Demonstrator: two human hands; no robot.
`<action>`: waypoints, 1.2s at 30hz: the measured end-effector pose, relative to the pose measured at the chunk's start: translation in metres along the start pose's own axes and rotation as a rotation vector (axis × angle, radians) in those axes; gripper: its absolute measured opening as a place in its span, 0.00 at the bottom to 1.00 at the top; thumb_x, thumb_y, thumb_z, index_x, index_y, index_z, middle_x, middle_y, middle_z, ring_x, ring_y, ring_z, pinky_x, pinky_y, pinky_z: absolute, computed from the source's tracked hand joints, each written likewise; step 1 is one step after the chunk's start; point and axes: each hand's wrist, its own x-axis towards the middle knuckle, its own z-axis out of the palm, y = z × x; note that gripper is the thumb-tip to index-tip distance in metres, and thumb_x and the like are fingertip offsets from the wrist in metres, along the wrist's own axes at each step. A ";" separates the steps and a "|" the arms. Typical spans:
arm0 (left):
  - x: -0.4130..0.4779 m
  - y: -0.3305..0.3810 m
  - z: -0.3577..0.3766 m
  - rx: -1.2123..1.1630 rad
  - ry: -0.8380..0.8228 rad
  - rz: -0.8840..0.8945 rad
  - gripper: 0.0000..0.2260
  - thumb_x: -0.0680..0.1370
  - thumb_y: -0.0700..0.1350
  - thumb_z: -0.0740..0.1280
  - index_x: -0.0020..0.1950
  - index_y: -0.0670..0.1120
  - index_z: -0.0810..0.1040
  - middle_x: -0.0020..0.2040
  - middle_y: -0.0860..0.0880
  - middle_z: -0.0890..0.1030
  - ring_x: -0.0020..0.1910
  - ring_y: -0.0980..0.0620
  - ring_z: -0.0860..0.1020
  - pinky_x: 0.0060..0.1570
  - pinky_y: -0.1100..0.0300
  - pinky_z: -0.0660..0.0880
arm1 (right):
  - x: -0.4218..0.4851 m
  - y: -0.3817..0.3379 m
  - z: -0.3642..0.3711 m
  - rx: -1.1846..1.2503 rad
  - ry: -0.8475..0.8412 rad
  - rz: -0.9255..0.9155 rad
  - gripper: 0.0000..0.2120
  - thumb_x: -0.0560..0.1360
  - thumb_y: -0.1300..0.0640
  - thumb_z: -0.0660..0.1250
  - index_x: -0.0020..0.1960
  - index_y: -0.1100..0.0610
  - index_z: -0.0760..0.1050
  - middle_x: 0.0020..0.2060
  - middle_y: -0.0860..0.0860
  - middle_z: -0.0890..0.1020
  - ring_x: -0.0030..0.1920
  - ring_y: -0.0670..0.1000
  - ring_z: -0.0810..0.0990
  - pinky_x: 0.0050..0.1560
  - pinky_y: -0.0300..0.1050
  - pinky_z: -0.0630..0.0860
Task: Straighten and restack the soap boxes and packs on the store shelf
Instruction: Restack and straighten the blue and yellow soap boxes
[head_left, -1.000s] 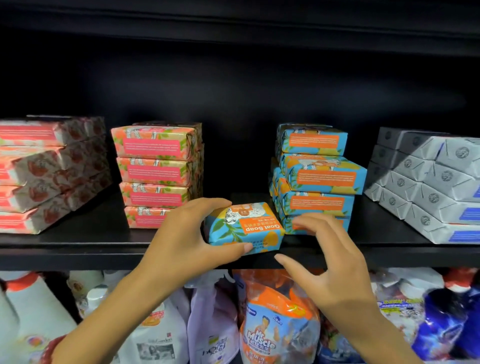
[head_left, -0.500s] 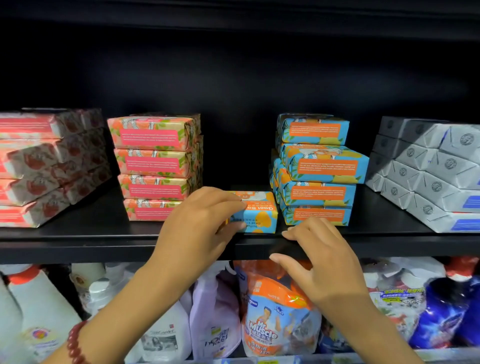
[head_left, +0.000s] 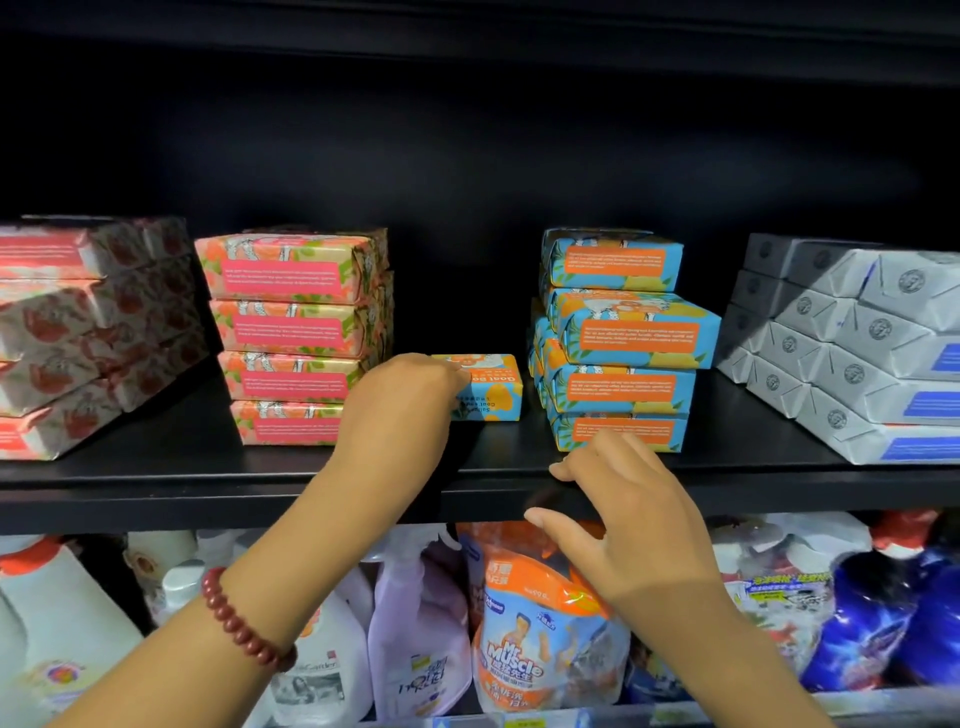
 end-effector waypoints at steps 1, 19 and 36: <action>-0.001 0.002 0.000 0.003 -0.005 -0.009 0.15 0.77 0.40 0.65 0.63 0.47 0.76 0.60 0.48 0.78 0.59 0.48 0.75 0.54 0.52 0.75 | 0.000 -0.001 -0.001 0.005 -0.019 0.000 0.12 0.66 0.48 0.71 0.42 0.56 0.76 0.38 0.48 0.75 0.40 0.52 0.75 0.36 0.43 0.73; -0.052 0.008 -0.002 -0.342 0.055 0.092 0.18 0.74 0.56 0.60 0.44 0.49 0.86 0.44 0.53 0.85 0.45 0.53 0.83 0.41 0.62 0.76 | 0.061 0.052 -0.061 -0.029 0.064 -0.041 0.27 0.66 0.52 0.75 0.61 0.59 0.73 0.57 0.52 0.76 0.58 0.46 0.68 0.57 0.38 0.65; -0.027 0.038 -0.047 -1.582 -0.184 -0.184 0.11 0.69 0.48 0.74 0.46 0.42 0.85 0.44 0.42 0.85 0.44 0.47 0.84 0.42 0.60 0.79 | 0.043 0.008 -0.055 -0.077 0.380 -0.540 0.09 0.75 0.59 0.67 0.53 0.60 0.71 0.54 0.54 0.73 0.54 0.55 0.71 0.56 0.47 0.70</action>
